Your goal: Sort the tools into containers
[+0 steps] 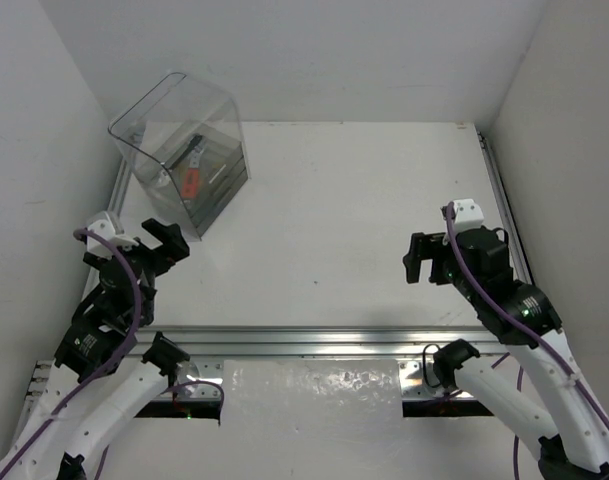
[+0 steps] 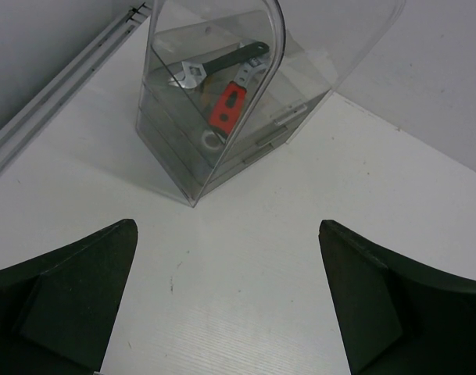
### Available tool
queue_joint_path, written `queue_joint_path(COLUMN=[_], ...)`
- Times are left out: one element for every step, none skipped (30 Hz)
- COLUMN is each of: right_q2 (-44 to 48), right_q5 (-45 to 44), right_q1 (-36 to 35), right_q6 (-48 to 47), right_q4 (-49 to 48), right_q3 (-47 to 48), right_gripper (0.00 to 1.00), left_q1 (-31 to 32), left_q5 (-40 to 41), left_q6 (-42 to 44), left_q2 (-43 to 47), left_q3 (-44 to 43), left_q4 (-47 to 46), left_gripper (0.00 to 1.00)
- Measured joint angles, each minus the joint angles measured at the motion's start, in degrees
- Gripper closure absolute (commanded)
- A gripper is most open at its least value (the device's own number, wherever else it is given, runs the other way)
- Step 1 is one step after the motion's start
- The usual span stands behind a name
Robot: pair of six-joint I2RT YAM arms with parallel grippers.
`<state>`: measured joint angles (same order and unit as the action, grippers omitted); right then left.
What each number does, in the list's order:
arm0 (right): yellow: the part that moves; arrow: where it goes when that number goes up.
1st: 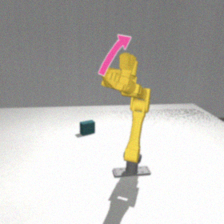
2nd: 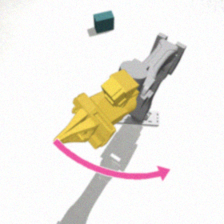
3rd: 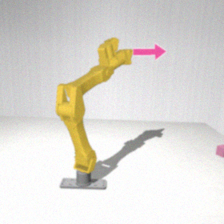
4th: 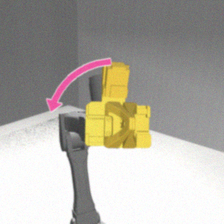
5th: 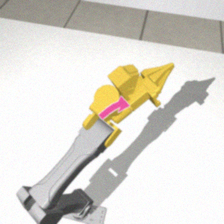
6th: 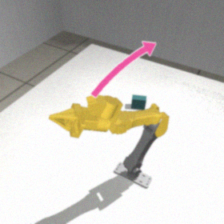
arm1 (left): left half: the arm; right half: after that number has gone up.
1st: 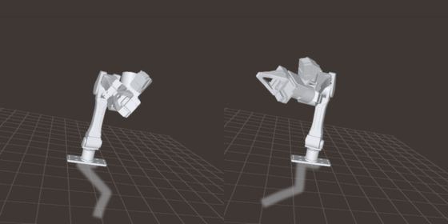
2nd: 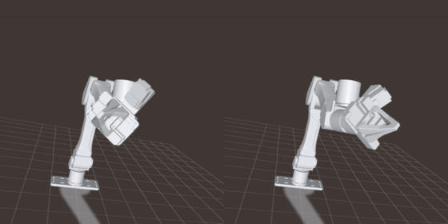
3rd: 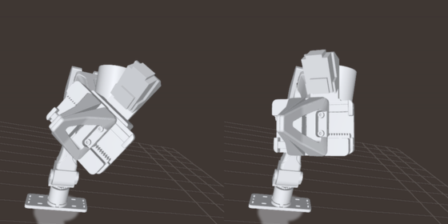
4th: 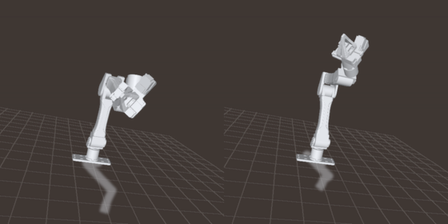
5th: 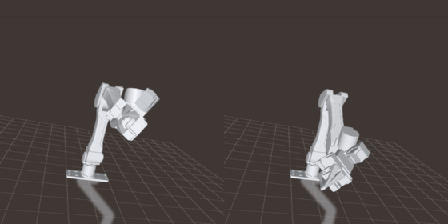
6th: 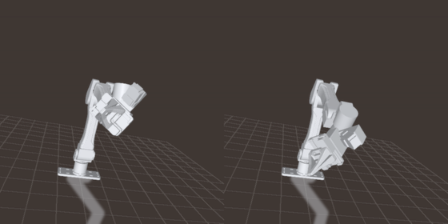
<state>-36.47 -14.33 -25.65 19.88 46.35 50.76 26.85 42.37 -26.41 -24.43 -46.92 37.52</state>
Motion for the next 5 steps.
queue_joint_path(right_q2=[0.13, 0.31, 0.42, 0.46, 0.46], right_q5=[-0.04, -0.11, -0.13, -0.2, -0.24], right_q1=[0.0, 0.0, 0.0, 0.0, 0.0], right_q6=[-0.02, -0.02, -0.02, -0.02, -0.02], right_q4=[-0.02, 0.0, -0.02, 0.02, -0.02], right_q3=[-0.02, -0.04, -0.09, -0.09, -0.09], right_gripper=[0.01, 0.01, 0.01, 0.01, 0.01], left_q1=[0.0, 0.0, 0.0, 0.0, 0.0], left_q5=[0.02, 0.02, 0.07, 0.09, 0.13], left_q6=[-0.11, -0.33, -0.5, -0.63, -0.7], left_q2=[0.2, 0.44, 0.63, 0.83, 0.92], left_q3=[0.13, 0.15, 0.15, 0.15, 0.17], left_q4=[0.04, 0.09, 0.04, 0.04, 0.04], left_gripper=[0.0, 0.0, 0.0, 0.0, 0.0])
